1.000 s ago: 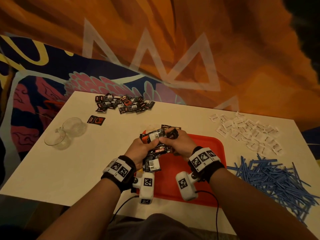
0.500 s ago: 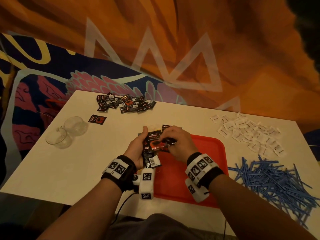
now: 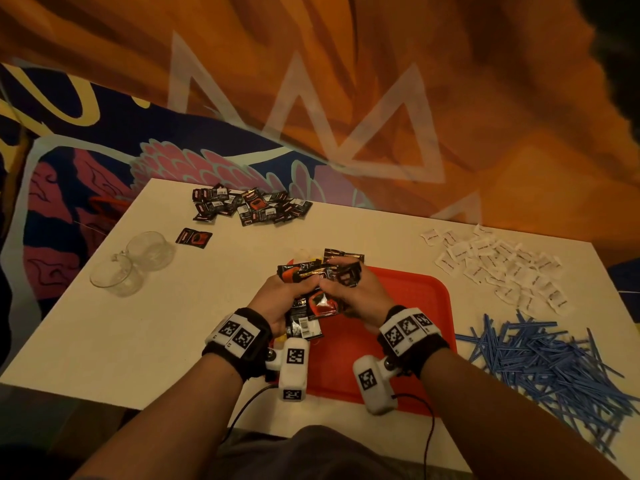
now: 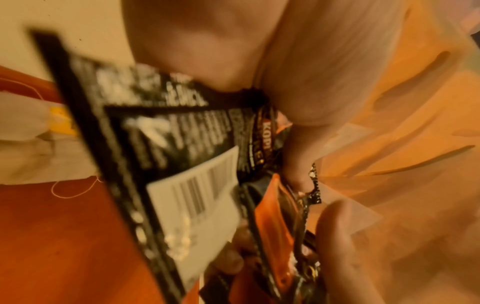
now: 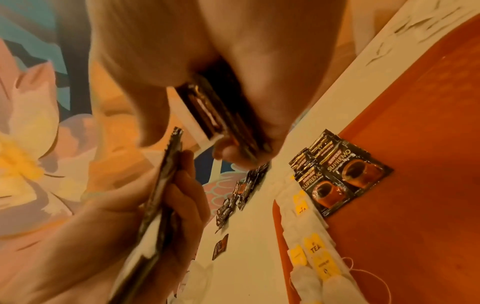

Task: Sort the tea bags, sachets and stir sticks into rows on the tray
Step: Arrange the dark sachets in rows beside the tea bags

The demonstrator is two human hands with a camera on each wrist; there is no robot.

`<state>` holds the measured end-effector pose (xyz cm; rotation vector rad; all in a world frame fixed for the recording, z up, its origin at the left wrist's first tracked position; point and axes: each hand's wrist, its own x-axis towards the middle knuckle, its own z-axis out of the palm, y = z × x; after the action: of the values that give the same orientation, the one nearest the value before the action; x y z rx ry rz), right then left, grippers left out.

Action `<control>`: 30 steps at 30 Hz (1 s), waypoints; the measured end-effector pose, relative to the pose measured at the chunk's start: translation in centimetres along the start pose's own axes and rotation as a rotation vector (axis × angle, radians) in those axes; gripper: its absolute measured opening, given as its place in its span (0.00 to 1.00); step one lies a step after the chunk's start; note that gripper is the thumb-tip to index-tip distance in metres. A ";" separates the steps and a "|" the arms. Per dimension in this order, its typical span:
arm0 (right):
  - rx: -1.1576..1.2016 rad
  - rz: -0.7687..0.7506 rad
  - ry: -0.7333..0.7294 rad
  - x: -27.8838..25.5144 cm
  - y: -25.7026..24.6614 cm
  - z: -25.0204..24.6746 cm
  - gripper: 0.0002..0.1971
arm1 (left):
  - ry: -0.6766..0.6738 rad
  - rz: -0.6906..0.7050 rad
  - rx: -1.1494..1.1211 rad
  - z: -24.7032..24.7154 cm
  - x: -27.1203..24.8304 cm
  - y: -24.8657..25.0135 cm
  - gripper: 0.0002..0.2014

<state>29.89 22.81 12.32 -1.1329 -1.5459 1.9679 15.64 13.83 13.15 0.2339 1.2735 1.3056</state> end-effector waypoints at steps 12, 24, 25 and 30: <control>0.013 0.152 -0.055 0.8 -0.6 1.0 0.12 | 0.089 -0.010 -0.048 0.6 0.7 0.2 0.19; 0.111 0.102 -0.133 0.6 -0.7 1.5 0.17 | 0.138 0.054 0.017 1.1 0.9 0.2 0.15; 0.133 0.115 -0.158 0.6 -0.8 1.5 0.18 | 0.134 0.055 0.003 1.2 0.8 0.2 0.15; 0.302 0.085 -0.087 0.8 -0.6 1.5 0.33 | 0.114 0.058 -0.022 1.1 0.8 0.2 0.13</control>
<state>28.13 22.60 12.70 -1.0131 -1.2027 2.2411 16.21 15.06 13.26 0.1842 1.3557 1.3984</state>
